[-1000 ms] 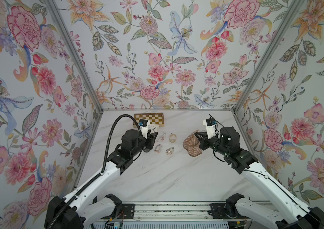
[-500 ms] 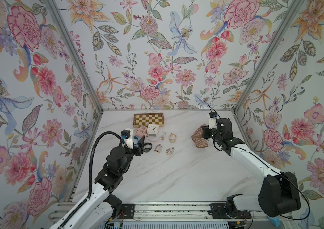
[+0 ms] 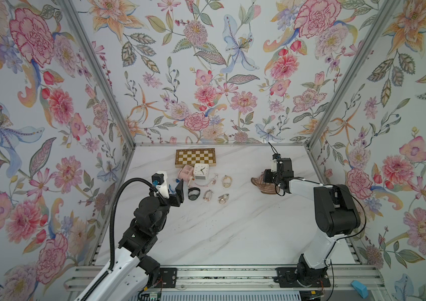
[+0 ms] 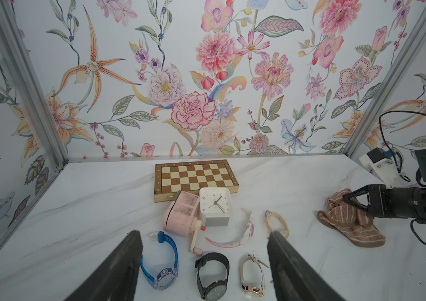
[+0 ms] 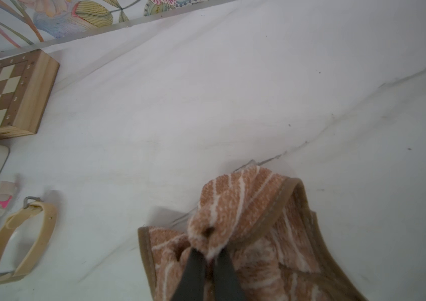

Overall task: Wipe the watch dial
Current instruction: Place the cleaning item at the center of the board, then reset both arms

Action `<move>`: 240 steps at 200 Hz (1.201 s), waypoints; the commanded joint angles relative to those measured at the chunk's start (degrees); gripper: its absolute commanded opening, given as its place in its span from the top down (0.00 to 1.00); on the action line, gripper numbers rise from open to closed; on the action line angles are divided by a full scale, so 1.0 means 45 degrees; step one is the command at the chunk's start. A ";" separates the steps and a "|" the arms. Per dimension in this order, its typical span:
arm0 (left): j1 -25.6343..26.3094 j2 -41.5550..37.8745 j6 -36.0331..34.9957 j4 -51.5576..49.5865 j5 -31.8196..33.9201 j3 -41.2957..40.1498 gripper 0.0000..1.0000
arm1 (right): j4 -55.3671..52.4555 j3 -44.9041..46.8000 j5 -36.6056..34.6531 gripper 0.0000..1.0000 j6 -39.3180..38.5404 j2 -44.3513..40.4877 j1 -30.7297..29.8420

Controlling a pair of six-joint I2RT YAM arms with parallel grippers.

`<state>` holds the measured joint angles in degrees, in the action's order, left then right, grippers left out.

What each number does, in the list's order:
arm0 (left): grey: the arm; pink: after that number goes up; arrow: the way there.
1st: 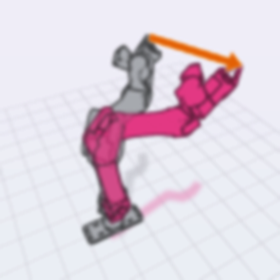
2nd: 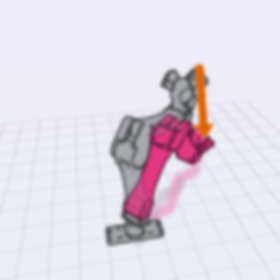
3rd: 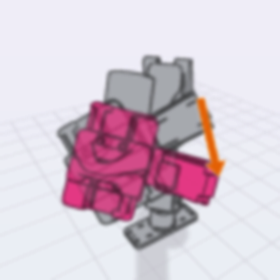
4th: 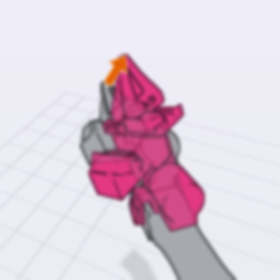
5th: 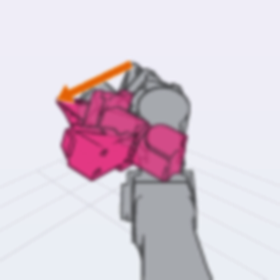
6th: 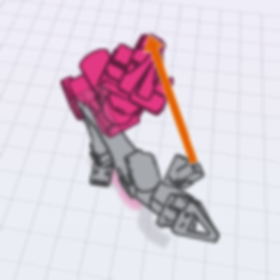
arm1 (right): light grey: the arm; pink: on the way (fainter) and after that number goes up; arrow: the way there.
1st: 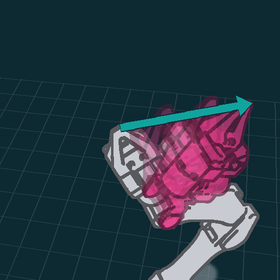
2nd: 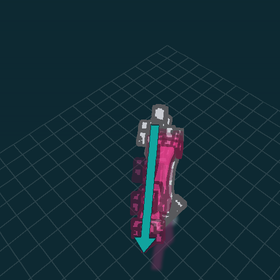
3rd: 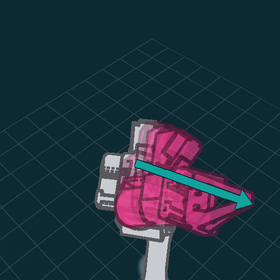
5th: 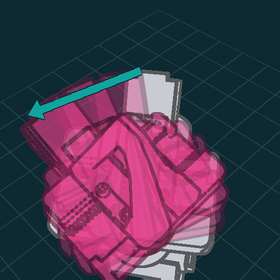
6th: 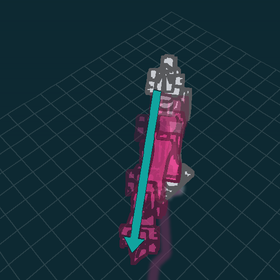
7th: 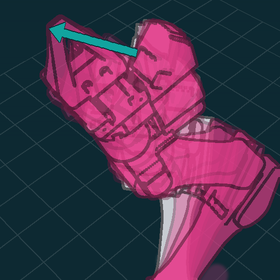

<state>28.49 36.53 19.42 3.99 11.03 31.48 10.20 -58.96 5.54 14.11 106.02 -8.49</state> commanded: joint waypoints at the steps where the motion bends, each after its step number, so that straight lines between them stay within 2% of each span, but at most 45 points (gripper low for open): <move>1: -0.0285 0.0299 0.0556 -0.0506 0.0426 0.0063 0.26 | 0.0018 -0.0433 0.0245 0.57 0.0526 0.0086 0.0207; 7: -0.0366 0.0450 0.0684 -0.0575 0.0504 0.0118 0.23 | -0.0017 -0.0400 0.0169 0.36 0.0519 -0.0015 0.0208; 13: -0.0446 0.0606 0.0828 -0.0682 0.0598 0.0200 0.19 | -0.0018 -0.0315 0.0048 0.07 0.0540 -0.0196 0.0207; 16: -0.0483 0.0679 0.0905 -0.0709 0.0641 0.0251 0.17 | 0.0000 -0.0274 0.0013 0.00 0.0530 -0.0317 0.0207; 47: -0.0912 0.1422 0.1388 -0.1013 0.0711 0.0723 0.07 | -0.0499 0.0163 -0.0059 0.01 0.0467 -0.2202 0.0414; 78: -0.1386 0.1898 0.1724 -0.0888 0.0867 0.0887 0.05 | -0.1201 0.1130 -0.0040 0.01 0.0388 -0.5038 0.0908; 96: -0.1600 0.2031 0.1710 -0.0463 0.1140 0.0788 0.00 | -0.1396 0.1775 -0.0199 0.01 -0.0370 -0.6511 0.1289; 132: -0.1683 0.2442 0.0842 0.0532 0.2074 0.0580 0.00 | 0.0653 0.3885 -0.0437 0.01 -0.1614 -0.8418 0.2029; 168: -0.1773 0.2187 -0.0295 0.2808 0.3484 -0.1077 0.01 | 0.4333 0.6297 -0.0259 0.01 -0.2091 -0.8129 0.2512; 204: -0.1946 0.2043 -0.0816 0.4341 0.4131 -0.1932 0.02 | 0.5949 0.7062 -0.0373 0.01 -0.1880 -0.6724 0.2571; 240: -0.2232 0.2127 -0.1232 0.4845 0.4620 -0.2205 0.02 | 0.6964 0.7765 -0.0763 0.01 -0.2393 -0.6695 0.2624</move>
<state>19.73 46.54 16.67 20.43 27.97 22.83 33.74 -25.69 3.86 5.72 76.12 2.90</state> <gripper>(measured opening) 0.985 0.991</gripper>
